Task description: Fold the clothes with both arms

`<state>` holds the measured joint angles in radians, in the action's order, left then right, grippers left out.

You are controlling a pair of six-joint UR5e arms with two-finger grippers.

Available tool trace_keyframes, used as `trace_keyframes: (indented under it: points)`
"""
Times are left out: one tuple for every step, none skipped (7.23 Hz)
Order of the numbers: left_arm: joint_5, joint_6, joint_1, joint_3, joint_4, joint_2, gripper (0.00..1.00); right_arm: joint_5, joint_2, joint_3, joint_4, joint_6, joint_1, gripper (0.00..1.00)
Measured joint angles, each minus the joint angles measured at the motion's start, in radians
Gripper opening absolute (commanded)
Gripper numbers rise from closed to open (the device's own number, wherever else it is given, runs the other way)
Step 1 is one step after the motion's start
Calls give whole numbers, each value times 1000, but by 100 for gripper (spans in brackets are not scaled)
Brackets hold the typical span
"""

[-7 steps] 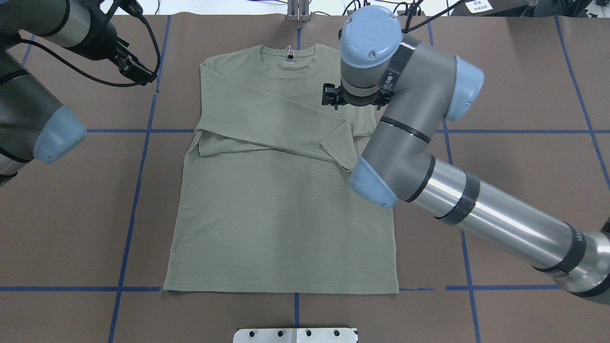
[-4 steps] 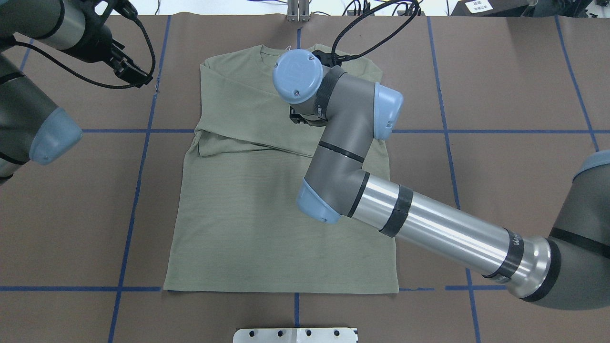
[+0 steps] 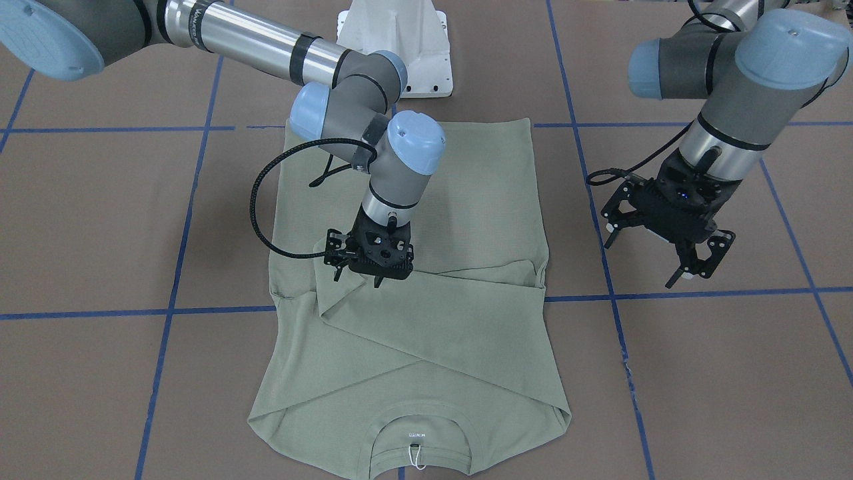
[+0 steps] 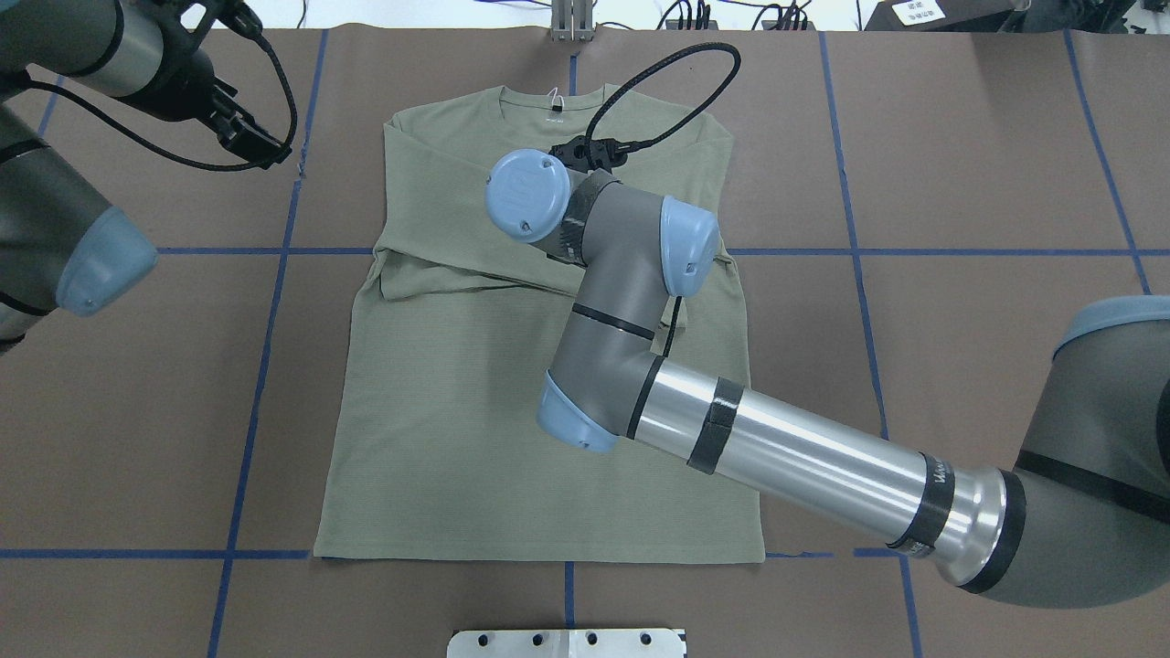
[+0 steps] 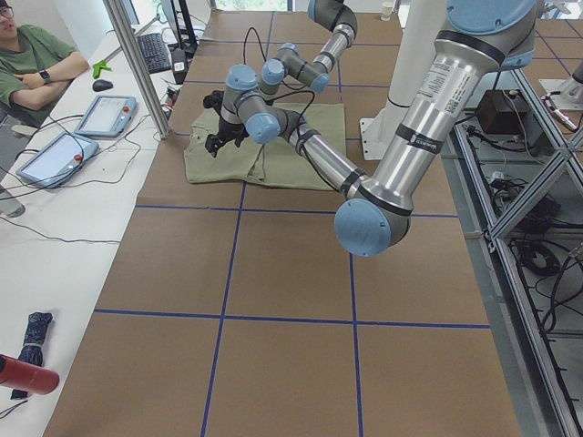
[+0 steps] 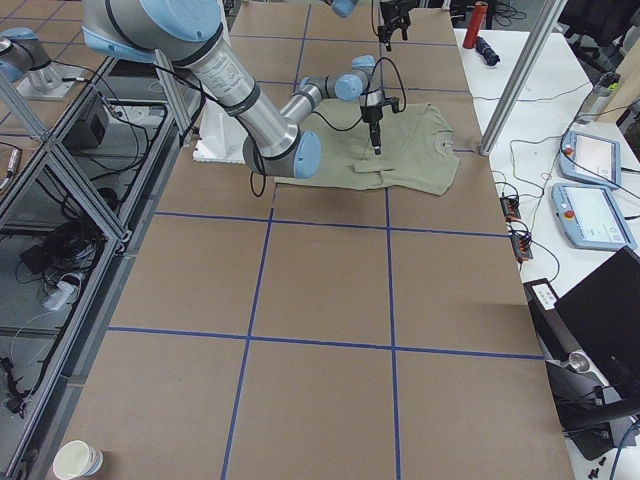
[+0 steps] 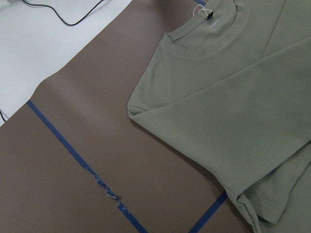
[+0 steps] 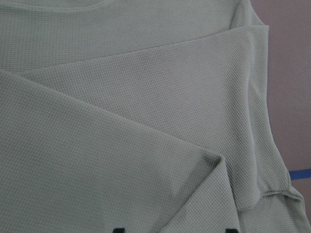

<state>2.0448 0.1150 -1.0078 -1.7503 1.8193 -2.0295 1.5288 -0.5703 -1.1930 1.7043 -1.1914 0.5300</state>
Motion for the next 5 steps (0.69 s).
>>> trace_keyframes:
  points:
    - [0,0,0,2,0,0,100,-9,1,11,0,0,-7,65]
    - [0,0,1,4,1,0,100,-15,1,20,0,0,-11,59]
    - [0,0,1,4,1,0,100,-18,1,26,0,2,-14,50]
    - [0,0,1,4,1,0,100,-20,1,29,0,6,-15,49]
    - [0,0,1,5,2,0,100,-21,1,31,0,11,-16,47]
